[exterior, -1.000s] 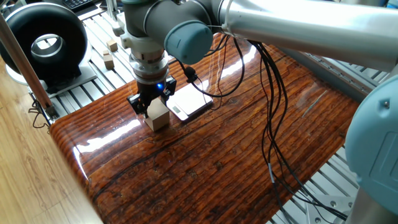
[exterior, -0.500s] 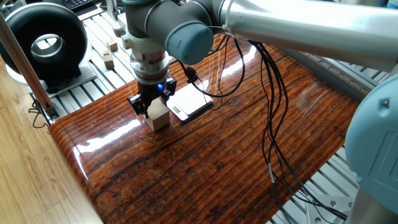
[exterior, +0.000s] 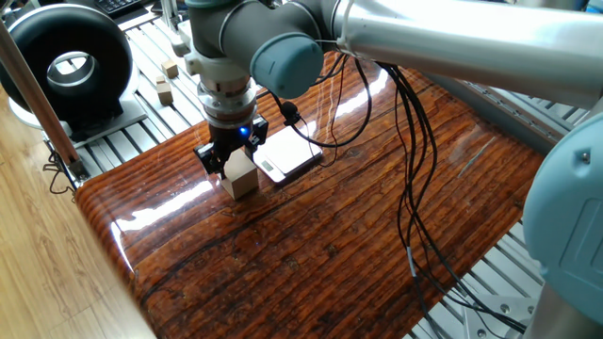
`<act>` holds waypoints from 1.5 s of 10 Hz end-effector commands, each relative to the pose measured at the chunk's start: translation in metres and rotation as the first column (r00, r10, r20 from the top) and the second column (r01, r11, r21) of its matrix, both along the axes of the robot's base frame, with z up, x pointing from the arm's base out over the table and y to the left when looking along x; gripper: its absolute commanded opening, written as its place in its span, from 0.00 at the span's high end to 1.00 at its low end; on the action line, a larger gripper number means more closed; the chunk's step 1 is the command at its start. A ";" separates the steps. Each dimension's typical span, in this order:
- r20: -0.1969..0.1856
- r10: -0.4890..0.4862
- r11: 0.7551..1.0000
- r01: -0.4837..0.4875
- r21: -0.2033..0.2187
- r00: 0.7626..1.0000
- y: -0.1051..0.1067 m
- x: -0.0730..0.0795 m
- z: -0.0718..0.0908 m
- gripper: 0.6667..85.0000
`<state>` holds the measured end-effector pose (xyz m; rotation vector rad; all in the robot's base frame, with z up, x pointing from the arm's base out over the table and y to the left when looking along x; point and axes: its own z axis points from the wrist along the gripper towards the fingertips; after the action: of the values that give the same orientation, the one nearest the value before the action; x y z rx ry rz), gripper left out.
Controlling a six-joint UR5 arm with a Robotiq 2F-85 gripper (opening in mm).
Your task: Remove the object from the scale
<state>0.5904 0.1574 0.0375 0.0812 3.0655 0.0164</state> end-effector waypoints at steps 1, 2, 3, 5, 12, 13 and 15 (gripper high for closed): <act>-0.002 -0.003 1.000 0.003 0.020 1.000 0.002 0.000 0.001 0.27; -0.003 0.010 1.000 -0.010 0.030 1.000 0.005 -0.001 0.001 0.20; -0.010 0.018 0.999 -0.017 0.039 1.000 0.007 -0.002 0.001 0.11; -0.014 0.019 0.999 -0.019 0.048 1.000 0.009 -0.003 0.002 0.06; -0.027 0.027 0.997 -0.025 0.068 0.999 -0.003 -0.005 0.065 0.15; -0.017 0.026 0.998 -0.025 0.060 1.000 -0.010 0.000 0.070 0.30; -0.022 0.014 1.000 -0.014 -0.010 1.000 -0.042 0.003 0.079 0.72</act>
<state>0.5904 0.1367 0.0990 0.0444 3.0875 0.0404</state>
